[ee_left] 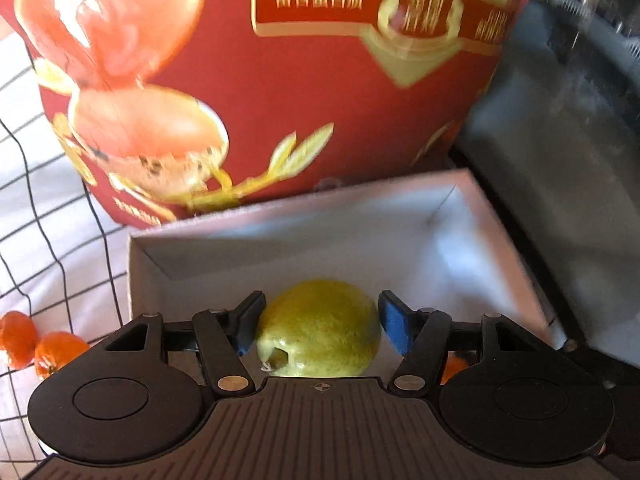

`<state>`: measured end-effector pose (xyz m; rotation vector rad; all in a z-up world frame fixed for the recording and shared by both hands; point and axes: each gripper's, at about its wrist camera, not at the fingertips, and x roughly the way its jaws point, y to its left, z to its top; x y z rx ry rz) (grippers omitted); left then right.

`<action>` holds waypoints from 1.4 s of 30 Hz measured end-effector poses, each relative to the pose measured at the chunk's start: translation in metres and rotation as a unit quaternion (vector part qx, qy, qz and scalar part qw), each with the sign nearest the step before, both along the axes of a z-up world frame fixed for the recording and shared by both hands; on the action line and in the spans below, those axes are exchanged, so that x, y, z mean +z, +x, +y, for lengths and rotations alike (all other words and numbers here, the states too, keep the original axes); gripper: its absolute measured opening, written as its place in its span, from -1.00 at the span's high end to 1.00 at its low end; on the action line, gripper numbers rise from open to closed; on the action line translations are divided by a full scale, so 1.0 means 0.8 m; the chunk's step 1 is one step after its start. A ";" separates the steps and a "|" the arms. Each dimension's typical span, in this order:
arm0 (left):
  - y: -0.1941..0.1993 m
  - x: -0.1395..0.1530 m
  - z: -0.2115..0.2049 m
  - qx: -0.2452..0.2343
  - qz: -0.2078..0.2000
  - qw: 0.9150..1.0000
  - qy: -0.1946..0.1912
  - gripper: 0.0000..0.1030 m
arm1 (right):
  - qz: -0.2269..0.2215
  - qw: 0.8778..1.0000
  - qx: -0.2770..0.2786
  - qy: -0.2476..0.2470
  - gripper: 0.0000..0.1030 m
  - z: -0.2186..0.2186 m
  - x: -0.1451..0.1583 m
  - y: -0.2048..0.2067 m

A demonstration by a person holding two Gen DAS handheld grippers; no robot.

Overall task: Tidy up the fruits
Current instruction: 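Open the left gripper releasing the pear while the right gripper drops the tangerine in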

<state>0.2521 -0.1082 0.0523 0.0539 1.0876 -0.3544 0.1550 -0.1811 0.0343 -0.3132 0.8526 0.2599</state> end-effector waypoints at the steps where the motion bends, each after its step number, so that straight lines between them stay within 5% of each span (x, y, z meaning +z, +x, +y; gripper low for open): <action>1: -0.003 0.007 0.004 0.001 -0.010 1.000 -0.013 -0.29 | 0.001 1.000 0.000 0.000 0.12 0.000 0.000 0.000; 4: -0.015 0.035 0.023 0.020 -0.049 0.997 -0.057 -0.27 | -0.007 1.000 -0.010 0.005 -0.21 -0.003 0.003 -0.002; 10: -0.087 0.079 0.094 0.091 -0.111 0.979 -0.143 -0.25 | -0.028 0.998 -0.036 0.037 -0.26 -0.013 0.012 -0.018; 14: -0.154 0.090 0.161 0.139 -0.144 0.966 -0.166 -0.25 | -0.051 0.995 -0.066 0.060 -0.40 -0.015 0.024 -0.031; 17: -0.194 0.092 0.219 0.179 -0.146 0.959 -0.163 -0.25 | -0.068 0.993 -0.075 0.058 -0.43 -0.004 0.032 -0.043; 23: -0.250 0.068 0.307 0.232 -0.116 0.962 -0.086 -0.25 | -0.096 0.993 -0.051 0.034 -0.56 0.041 0.060 -0.068; 28: -0.297 0.050 0.361 0.269 -0.109 0.953 -0.080 -0.24 | -0.129 0.991 -0.003 0.020 -0.64 0.101 0.085 -0.091; 33: -0.330 0.042 0.384 0.275 -0.108 0.951 -0.088 -0.24 | -0.110 0.990 0.092 0.006 -0.63 0.156 0.088 -0.113; 36: -0.342 0.035 0.393 0.271 -0.098 0.952 -0.101 -0.24 | -0.091 0.987 0.131 -0.020 -0.44 0.192 0.079 -0.115; 42: -0.351 0.025 0.403 0.268 -0.090 0.952 -0.116 -0.25 | -0.050 0.992 0.116 -0.018 -0.31 0.245 0.054 -0.096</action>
